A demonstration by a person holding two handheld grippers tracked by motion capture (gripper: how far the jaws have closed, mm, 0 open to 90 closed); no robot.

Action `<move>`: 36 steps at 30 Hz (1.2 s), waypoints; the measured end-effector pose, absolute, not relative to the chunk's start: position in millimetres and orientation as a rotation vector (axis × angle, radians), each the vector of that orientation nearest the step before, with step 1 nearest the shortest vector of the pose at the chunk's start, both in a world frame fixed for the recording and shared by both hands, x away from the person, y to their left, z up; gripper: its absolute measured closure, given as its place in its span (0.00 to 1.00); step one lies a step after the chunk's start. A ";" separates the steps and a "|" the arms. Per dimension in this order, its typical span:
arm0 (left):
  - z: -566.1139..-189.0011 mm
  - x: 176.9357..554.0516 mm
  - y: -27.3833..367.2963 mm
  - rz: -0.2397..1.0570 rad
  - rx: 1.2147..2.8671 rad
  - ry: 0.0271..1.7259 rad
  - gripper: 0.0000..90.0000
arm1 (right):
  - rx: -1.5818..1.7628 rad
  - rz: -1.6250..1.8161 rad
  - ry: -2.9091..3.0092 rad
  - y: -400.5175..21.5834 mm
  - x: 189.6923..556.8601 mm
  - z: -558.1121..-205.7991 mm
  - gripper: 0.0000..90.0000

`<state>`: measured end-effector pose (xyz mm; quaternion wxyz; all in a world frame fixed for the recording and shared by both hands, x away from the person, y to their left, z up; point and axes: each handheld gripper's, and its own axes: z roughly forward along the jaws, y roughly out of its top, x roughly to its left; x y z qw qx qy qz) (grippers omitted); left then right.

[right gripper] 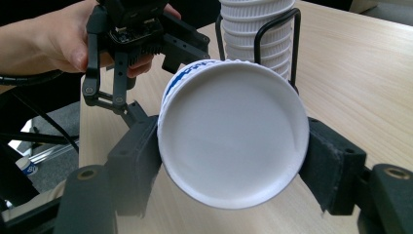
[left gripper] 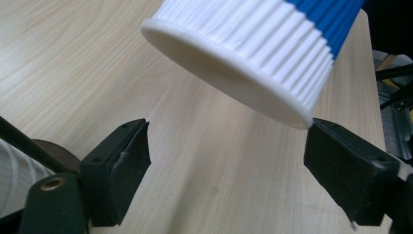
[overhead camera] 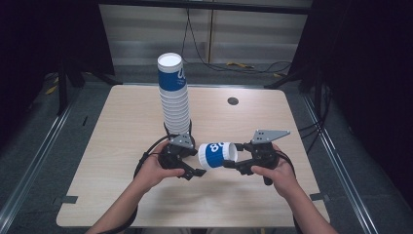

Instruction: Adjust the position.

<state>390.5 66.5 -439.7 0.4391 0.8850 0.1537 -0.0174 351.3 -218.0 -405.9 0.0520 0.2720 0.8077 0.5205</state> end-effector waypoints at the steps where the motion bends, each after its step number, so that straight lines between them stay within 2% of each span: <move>1: -439.7 390.5 66.5 -0.043 2.199 0.382 0.19 | 0.826 1.591 2.458 -217.9 351.3 -405.8 0.32; 12: -443.1 390.6 63.7 -0.057 2.169 0.364 0.18 | 0.832 1.608 2.465 -217.3 353.2 -406.6 0.32; 36: -435.7 392.5 58.7 0.014 2.188 0.289 0.17 | 0.832 1.593 2.510 -216.3 355.4 -407.3 0.32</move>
